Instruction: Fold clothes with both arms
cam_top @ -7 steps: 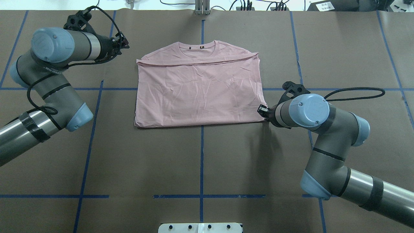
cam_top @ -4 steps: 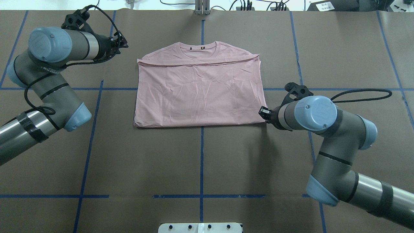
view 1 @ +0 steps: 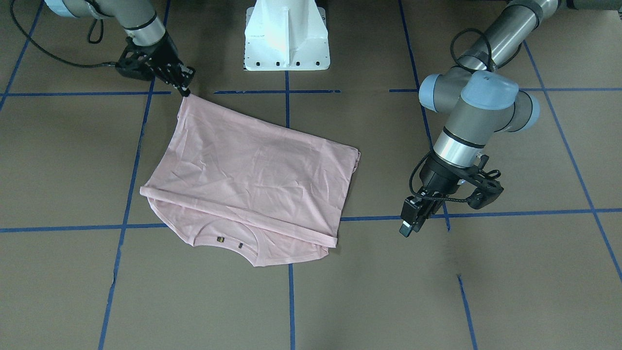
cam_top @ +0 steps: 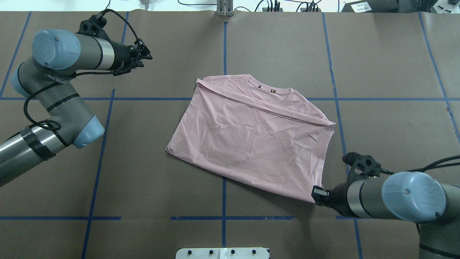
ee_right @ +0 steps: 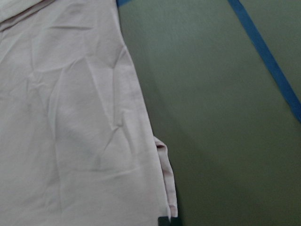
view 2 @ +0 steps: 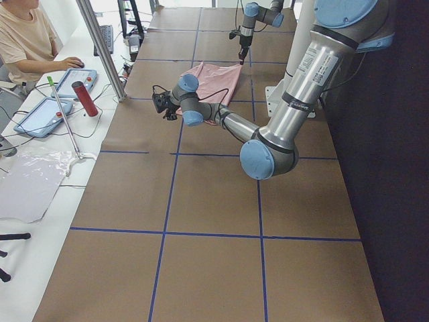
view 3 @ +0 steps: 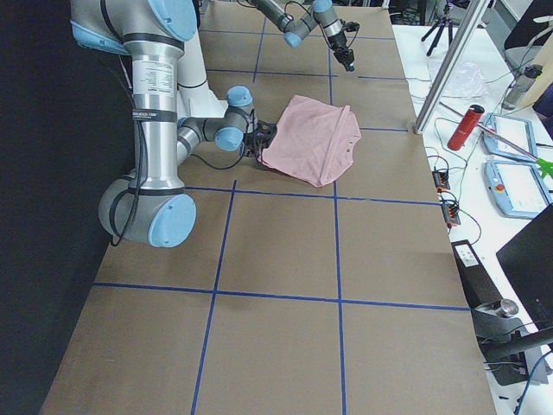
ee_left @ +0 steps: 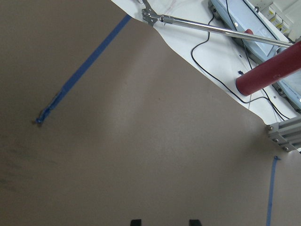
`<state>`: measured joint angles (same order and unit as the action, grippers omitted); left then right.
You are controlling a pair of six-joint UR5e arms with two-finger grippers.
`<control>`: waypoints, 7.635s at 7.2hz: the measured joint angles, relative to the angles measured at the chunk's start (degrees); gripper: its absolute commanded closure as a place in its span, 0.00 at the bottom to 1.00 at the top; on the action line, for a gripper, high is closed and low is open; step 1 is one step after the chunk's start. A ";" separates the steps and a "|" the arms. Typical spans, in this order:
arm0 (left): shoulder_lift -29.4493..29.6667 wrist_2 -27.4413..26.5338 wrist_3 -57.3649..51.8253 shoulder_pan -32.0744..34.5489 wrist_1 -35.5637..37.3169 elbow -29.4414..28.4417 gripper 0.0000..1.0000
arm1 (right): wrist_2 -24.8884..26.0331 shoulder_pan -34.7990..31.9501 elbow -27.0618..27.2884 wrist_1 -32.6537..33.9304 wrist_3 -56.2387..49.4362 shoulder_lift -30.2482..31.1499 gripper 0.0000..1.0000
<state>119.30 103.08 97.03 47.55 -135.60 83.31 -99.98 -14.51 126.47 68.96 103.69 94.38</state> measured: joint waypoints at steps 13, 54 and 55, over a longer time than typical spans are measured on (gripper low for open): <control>-5.35 -1.04 15.81 -27.25 28.99 21.67 0.35 | -8.64 -15.78 -4.51 -0.39 1.88 -8.12 0.00; 3.39 4.85 -3.14 -3.46 11.12 6.33 0.60 | 1.28 -5.32 -23.83 7.70 5.19 -28.54 1.00; 3.41 4.87 -3.08 -3.46 11.14 6.33 0.60 | 1.24 -5.31 -23.62 7.64 5.19 -28.54 1.00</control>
<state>122.71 107.95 93.95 44.09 -124.46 89.65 -98.74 -19.82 102.85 76.59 108.87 65.83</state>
